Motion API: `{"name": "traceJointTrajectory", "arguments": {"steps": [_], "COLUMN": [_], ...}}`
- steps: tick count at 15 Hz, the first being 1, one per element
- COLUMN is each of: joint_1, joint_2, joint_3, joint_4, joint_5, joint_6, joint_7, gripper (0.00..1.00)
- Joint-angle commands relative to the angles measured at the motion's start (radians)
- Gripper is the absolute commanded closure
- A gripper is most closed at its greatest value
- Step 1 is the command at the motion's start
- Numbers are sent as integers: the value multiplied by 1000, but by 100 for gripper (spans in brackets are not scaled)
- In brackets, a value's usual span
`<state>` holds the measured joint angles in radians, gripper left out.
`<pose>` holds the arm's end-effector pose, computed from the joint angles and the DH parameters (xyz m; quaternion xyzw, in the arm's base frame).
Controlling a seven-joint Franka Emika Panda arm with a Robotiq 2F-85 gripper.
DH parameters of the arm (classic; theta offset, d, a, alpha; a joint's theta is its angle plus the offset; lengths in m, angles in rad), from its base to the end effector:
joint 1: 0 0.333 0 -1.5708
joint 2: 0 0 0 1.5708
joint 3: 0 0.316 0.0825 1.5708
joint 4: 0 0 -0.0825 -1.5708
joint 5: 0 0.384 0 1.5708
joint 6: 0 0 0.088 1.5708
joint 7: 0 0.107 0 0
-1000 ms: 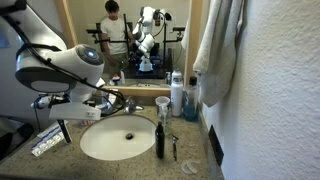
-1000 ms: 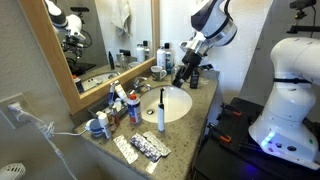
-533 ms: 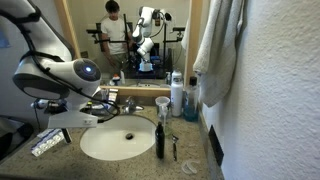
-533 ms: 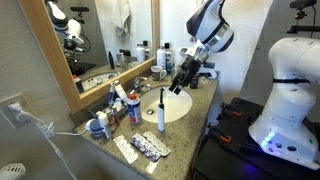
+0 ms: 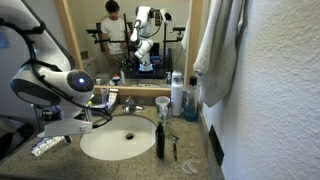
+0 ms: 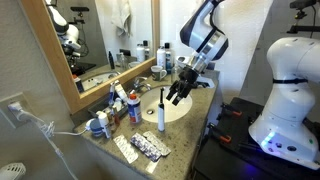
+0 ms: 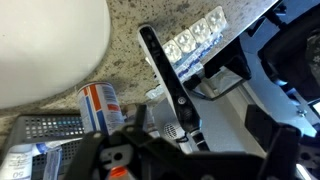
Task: Put the toothbrush on the charging station
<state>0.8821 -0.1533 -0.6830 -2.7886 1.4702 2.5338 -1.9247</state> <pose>0.3490 0.0714 0.2291 -0.8507 -0.3547 -0.2372 0.3071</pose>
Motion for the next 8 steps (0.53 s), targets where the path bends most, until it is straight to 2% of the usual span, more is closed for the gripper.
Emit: {"name": "traceJointTrajectory", "arguments": {"steps": [1,2,5,7,8], "joint_1": [-161,-193,-395,-498,-534], "joint_2": [92,110,147,180,192], "joint_3": [201,247,484,601,636], "joint_4": [42,53,73,94,100], "joint_5": [159,202,288,320,332], "joint_6": [-60,-65,-74,-70,-68], "joint_7": [-122,-151,-204,-234,-249], "gripper": [0,0,0,0,0]}}
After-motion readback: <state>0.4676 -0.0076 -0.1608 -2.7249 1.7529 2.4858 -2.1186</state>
